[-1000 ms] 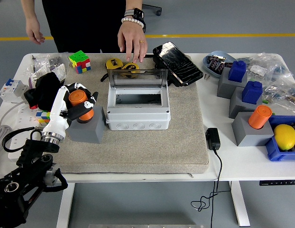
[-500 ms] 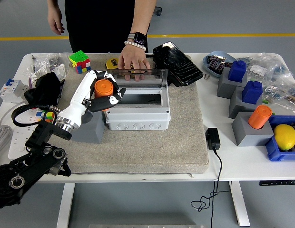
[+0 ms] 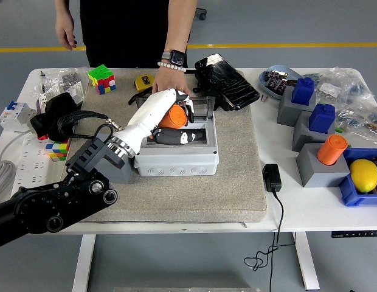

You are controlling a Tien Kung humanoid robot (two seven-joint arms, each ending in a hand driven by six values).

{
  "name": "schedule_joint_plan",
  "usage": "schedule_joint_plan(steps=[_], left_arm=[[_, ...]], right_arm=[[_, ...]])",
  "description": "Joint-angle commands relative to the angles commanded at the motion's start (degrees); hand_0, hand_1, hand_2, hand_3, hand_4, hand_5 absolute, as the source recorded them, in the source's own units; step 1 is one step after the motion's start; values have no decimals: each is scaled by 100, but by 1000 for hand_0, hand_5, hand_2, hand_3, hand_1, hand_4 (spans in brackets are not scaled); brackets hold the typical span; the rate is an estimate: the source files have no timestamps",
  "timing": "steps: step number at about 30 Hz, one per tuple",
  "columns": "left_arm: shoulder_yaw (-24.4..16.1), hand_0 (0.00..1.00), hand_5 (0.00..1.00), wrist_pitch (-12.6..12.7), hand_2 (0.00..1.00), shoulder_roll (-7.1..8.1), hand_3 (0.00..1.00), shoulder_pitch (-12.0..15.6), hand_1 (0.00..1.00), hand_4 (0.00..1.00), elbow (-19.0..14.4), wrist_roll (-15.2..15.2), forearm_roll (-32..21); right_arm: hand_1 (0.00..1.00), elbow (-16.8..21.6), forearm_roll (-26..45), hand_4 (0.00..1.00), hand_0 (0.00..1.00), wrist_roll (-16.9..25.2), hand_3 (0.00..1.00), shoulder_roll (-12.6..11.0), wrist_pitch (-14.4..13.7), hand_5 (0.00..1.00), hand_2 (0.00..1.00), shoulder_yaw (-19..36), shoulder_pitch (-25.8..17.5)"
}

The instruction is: Fetch the battery,place it into the box,close the lid of the box

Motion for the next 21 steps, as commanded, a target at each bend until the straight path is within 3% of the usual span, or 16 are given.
schedule_joint_plan(steps=[6, 7, 12, 13, 18, 19, 21], left_arm=[[371, 143, 67, -17, 119, -166, 186, -299, 98, 961, 275, 218, 282], [450, 143, 133, -32, 121, -195, 188, -351, 100, 987, 348, 240, 295], [731, 143, 133, -108, 121, -290, 188, -489, 100, 987, 608, 354, 417], [793, 154, 220, -121, 131, -311, 194, -519, 110, 998, 665, 371, 463], [1045, 154, 220, -211, 131, -460, 194, -715, 110, 998, 973, 395, 564], [1077, 194, 333, -230, 164, -485, 240, -743, 160, 998, 1024, 395, 550], [1123, 194, 333, -271, 164, -510, 240, -772, 160, 998, 1089, 390, 522]], right_arm=[[642, 1, 7, 868, 582, 0, 543, -21, 0, 406, 655, -39, 1], [642, 1, 9, 868, 582, -2, 543, -24, 2, 405, 655, -53, 3], [642, 2, 18, 868, 582, -2, 543, -26, 0, 405, 655, -66, 14], [641, 3, 18, 868, 581, -1, 543, -26, 0, 404, 655, -68, 13], [641, -2, 31, 868, 581, -7, 543, -29, 1, 404, 655, -94, 10], [643, -1, 30, 868, 582, -5, 544, -31, 0, 405, 655, -94, 10], [643, 4, 24, 868, 582, -1, 544, -35, -4, 405, 655, -87, 13]])
